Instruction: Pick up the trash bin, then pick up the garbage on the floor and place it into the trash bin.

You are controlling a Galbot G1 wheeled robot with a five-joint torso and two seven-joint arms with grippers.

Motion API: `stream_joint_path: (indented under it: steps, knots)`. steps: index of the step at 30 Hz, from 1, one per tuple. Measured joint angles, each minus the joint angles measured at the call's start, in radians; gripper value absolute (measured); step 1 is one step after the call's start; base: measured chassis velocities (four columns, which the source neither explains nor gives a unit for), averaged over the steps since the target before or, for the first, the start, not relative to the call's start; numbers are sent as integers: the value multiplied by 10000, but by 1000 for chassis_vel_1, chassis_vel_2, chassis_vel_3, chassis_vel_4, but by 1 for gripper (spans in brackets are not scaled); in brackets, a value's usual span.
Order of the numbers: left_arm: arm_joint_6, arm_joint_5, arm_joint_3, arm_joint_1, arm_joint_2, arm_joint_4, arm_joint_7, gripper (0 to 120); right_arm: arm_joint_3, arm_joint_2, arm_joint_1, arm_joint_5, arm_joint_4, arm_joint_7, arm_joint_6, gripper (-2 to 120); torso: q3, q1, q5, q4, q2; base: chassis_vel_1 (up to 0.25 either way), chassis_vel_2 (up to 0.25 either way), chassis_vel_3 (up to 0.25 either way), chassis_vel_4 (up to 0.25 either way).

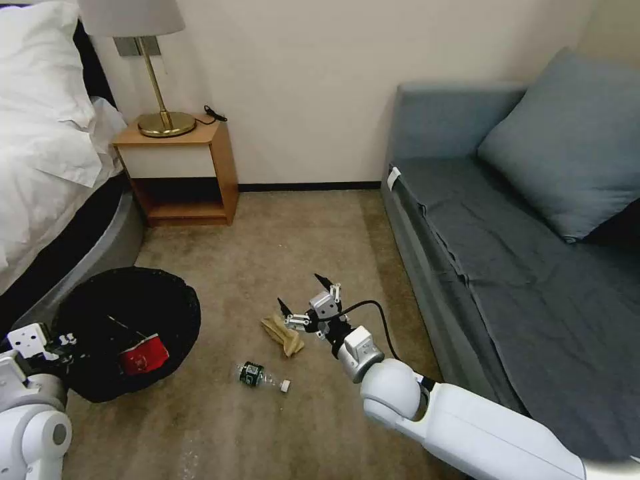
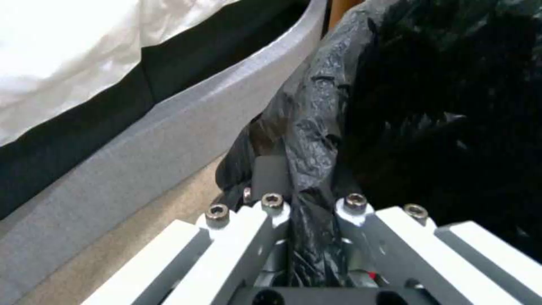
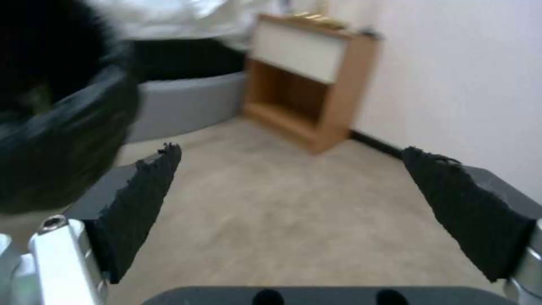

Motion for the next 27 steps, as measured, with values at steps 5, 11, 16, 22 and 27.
stream_joint_path:
  steps: [5, 11, 16, 22, 27]
  knots:
    - [1, 2, 1, 61, 22, 6, 11, 4, -1600, 106, 830, 519, -1112, -925, 298, 100, 1, 1, 0, -2, 0, 0, 0, 0, 0]
    - [-2, -78, -203, 209, 86, -180, 47, 4, -4427, 739, 2344, 1192, -3436, -2931, 1462, 100, 1, 1, 0, -2, 0, 0, 0, 0, 0]
    - [-72, -123, -403, 402, -33, -272, 107, 4, -5813, 2044, 3210, 1730, -5042, -3691, 2037, 100, 1, 0, 0, 1, 0, 0, 0, 0, 0]
    - [-100, -150, -524, 504, -139, -435, 126, 4, -7062, 3348, 3760, 2555, -6848, -4047, 2401, 100, 1, 1, 0, 2, 0, 0, 0, 0, 0]
    - [-101, -201, -523, 504, -234, -579, 125, 4, -7487, 3778, 3823, 3123, -7718, -4266, 2379, 100, 1, 0, 0, 1, 0, 0, 0, 0, 0]
